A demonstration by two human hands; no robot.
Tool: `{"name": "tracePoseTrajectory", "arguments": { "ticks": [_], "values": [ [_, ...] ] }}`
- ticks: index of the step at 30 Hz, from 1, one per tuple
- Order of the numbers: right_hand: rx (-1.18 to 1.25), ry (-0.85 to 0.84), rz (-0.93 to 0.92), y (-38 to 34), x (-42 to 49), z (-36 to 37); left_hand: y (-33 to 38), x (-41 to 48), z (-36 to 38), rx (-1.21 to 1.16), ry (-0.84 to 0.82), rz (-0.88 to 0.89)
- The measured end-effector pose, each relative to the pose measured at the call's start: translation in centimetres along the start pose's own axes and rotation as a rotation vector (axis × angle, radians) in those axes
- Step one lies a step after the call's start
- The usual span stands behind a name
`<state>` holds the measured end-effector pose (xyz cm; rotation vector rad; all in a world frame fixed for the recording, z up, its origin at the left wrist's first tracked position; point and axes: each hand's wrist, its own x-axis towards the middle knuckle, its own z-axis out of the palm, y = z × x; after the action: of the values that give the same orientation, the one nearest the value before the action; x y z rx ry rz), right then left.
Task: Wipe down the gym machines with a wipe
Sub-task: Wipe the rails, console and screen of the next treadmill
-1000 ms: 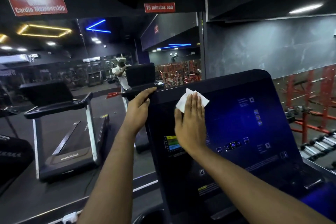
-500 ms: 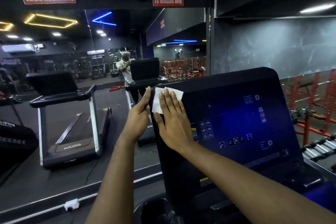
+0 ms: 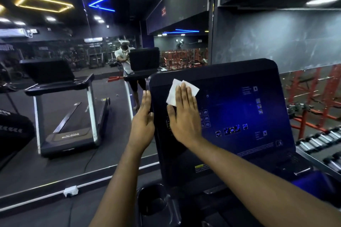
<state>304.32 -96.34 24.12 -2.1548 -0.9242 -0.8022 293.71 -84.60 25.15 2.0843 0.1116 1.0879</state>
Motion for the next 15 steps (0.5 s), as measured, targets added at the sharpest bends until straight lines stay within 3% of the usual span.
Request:
{"name": "tracePoseTrajectory", "arguments": {
  "ticks": [6, 9, 12, 15],
  "values": [
    [-0.025, -0.222, -0.293, 1.0, -11.2, 0.8, 0.0, -0.4, 0.1, 0.041, -0.009, -0.011],
    [-0.034, -0.157, -0.249, 1.2, -7.5, 0.6, 0.1, -0.4, -0.1, 0.057, -0.021, -0.027],
    [-0.038, -0.052, -0.087, 0.3, -1.3, -0.2, 0.5, -0.6, -0.3, 0.06, -0.031, -0.02],
    [0.023, -0.033, -0.026, -0.8, -2.8, 0.2, 0.4, -0.6, -0.5, 0.056, -0.035, -0.028]
  ]
}}
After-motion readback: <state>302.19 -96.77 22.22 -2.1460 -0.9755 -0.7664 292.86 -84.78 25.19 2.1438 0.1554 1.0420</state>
